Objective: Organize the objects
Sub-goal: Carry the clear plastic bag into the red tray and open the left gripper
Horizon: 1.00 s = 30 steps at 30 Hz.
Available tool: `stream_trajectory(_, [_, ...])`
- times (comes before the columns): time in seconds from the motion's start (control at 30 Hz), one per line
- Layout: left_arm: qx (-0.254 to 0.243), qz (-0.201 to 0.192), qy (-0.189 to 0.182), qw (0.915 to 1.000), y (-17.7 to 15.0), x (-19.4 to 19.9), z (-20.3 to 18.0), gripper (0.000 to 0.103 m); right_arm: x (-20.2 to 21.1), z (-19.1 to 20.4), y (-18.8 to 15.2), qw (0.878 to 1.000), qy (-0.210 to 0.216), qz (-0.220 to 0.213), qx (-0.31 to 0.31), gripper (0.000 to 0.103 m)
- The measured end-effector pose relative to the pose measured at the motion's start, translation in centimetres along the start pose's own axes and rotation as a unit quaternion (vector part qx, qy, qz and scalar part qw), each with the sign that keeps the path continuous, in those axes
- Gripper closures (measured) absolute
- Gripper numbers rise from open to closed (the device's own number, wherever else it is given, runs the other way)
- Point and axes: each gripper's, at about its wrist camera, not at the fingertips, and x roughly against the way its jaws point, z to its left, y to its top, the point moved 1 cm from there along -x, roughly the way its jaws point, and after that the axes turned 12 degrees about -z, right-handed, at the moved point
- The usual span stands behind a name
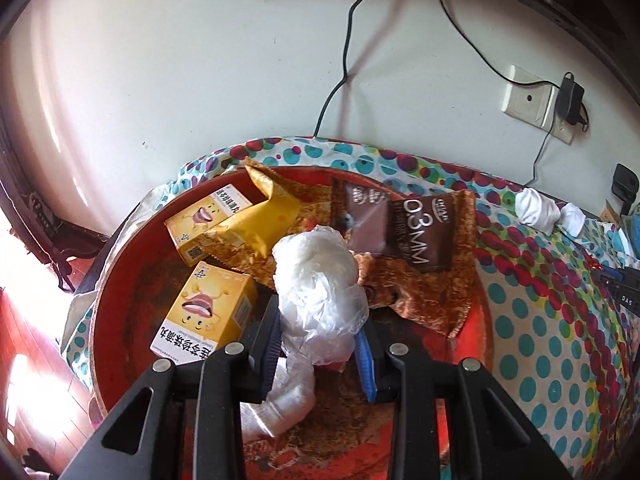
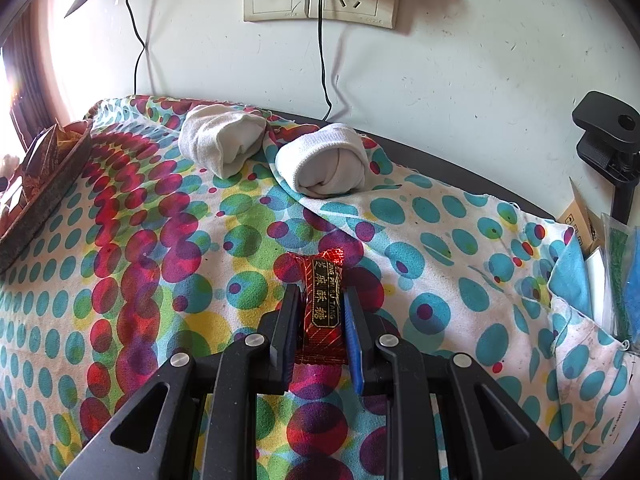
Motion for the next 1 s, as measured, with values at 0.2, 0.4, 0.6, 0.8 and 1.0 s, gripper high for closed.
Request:
stream_trajectory(0.2, [-0.008,0.011,0.006,0.9999,0.5,-2.1,1.6,0.070,-0.1,0.0,0.0,1.000,-0.001,0.000,0.002,0.082])
stream_trajectory(0.4, [-0.008,0.015,0.011,0.9998,1.4,-3.8,2.4,0.070,0.0,0.0,0.0,1.000,-0.004,0.000,0.004,0.082])
stream_trajectory(0.6, [-0.005,0.018,0.011,0.9998,1.7,-4.9,2.9,0.070,0.1,0.0,0.0,1.000,-0.007,-0.001,0.006,0.082])
stream_trajectory(0.8, [-0.012,0.028,0.013,0.9994,1.3,-5.4,2.9,0.070,0.1,0.1,0.0,1.000,-0.007,-0.001,0.006,0.082])
stream_trajectory(1.0, [-0.001,0.023,0.009,0.9997,1.5,-4.7,3.2,0.068,0.0,0.2,0.0,1.000,-0.010,-0.001,0.008,0.082])
